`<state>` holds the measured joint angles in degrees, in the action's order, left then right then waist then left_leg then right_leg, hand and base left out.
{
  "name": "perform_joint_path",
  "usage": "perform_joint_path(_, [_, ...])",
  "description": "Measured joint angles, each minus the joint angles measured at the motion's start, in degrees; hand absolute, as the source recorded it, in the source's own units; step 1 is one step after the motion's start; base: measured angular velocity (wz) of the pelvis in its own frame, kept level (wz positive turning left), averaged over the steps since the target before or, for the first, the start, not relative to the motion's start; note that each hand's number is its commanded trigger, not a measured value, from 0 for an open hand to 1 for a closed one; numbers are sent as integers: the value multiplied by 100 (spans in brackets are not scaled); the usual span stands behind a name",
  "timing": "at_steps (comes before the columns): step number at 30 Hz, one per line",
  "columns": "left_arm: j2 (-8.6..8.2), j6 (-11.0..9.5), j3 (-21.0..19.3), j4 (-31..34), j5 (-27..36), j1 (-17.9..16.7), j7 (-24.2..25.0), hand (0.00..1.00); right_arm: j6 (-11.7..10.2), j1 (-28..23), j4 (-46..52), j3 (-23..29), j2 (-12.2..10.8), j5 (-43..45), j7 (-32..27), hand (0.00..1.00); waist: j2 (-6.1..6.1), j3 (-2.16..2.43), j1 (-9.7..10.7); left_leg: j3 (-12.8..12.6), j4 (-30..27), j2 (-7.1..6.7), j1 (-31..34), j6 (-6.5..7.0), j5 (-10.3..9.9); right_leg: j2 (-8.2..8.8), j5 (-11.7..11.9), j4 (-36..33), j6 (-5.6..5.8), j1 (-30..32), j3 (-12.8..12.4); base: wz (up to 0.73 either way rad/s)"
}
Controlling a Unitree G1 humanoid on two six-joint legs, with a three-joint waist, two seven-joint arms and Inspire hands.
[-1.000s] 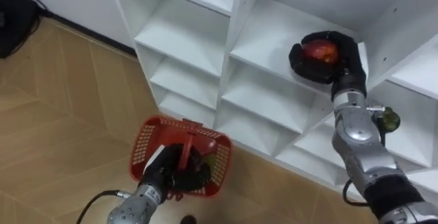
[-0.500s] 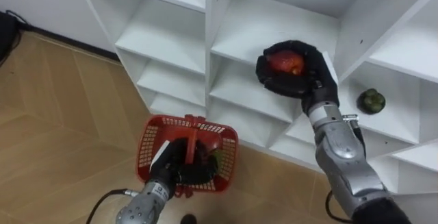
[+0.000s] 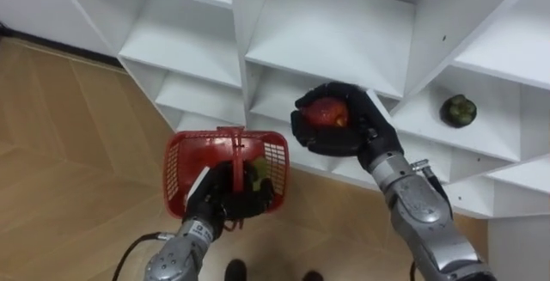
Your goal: Collect fruits from the closet
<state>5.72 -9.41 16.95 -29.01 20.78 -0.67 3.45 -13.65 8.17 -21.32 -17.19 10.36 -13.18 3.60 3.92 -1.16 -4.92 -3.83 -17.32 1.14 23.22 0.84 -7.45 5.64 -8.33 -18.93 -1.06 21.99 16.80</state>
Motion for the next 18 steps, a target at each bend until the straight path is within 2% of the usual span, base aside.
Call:
perform_joint_path(5, [-46, 0, -11, 17, 37, 139, 95, 100, 5, -11, 0, 3, -67, 25, 117, 100, -87, -30, 10, -96, -22, 46, -42, -13, -9, -35, 20, -79, -27, 29, -94, -9])
perform_joint_path(13, [-107, -29, 24, 742, 396, 163, 285, 100, 82, -66, 461, 38, -63, 33, 309, 100, -134, -9, 13, -212, -111, 98, -5, -19, -10, -68, 56, -83, -65, 95, -250, -8])
perform_joint_path(17, [-94, -60, 24, 797, 513, 150, 393, 100, 83, -99, 467, 48, -58, 64, 369, 100, -168, 10, 48, -225, -116, 112, -9, -20, -10, -69, 57, -96, -65, 99, -265, -1])
perform_joint_path(18, [-85, -60, 57, 803, 707, 145, 416, 100, 91, -112, 467, 46, -58, 60, 411, 100, -168, 10, 65, -233, -110, 113, -18, -20, -10, -70, 56, -97, -65, 102, -279, -6])
